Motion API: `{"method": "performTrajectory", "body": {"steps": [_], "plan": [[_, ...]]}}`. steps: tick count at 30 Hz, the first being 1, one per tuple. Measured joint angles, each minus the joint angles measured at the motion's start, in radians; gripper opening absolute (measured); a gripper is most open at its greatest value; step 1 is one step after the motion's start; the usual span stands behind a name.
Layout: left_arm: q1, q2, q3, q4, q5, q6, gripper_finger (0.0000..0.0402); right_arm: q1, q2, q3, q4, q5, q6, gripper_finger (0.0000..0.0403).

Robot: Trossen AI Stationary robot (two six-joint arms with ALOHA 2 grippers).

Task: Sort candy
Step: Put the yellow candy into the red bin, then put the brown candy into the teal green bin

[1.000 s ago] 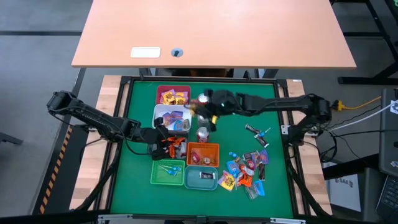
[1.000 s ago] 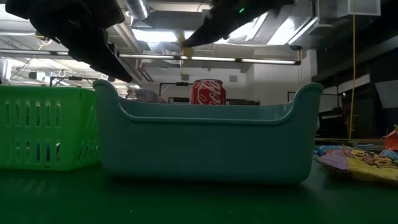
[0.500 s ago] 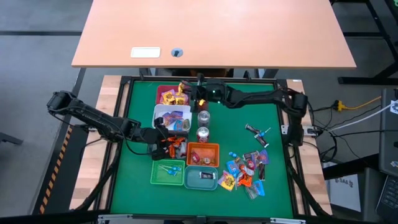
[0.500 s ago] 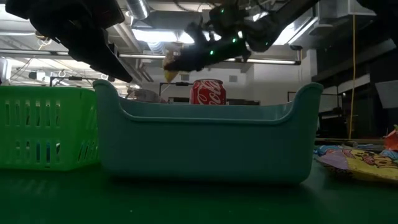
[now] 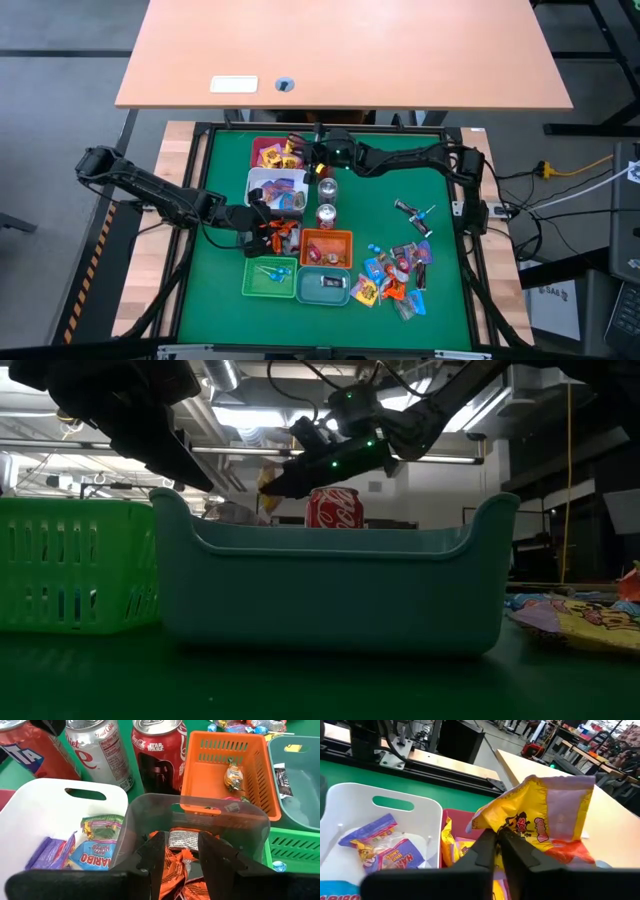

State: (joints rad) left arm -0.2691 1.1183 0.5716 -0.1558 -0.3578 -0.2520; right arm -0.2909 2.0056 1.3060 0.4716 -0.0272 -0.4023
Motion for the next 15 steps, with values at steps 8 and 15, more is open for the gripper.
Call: {"method": "performTrajectory", "body": {"steps": [8,15], "plan": [[0.000,0.000,0.000,0.000,0.000,0.000,0.0107,0.000,0.000,0.000,-0.001,0.020,0.000,0.0144],[0.000,0.000,0.000,0.000,0.000,0.000,0.0107,0.011,-0.024,-0.001,-0.050,0.020,0.003,0.0176]]}}
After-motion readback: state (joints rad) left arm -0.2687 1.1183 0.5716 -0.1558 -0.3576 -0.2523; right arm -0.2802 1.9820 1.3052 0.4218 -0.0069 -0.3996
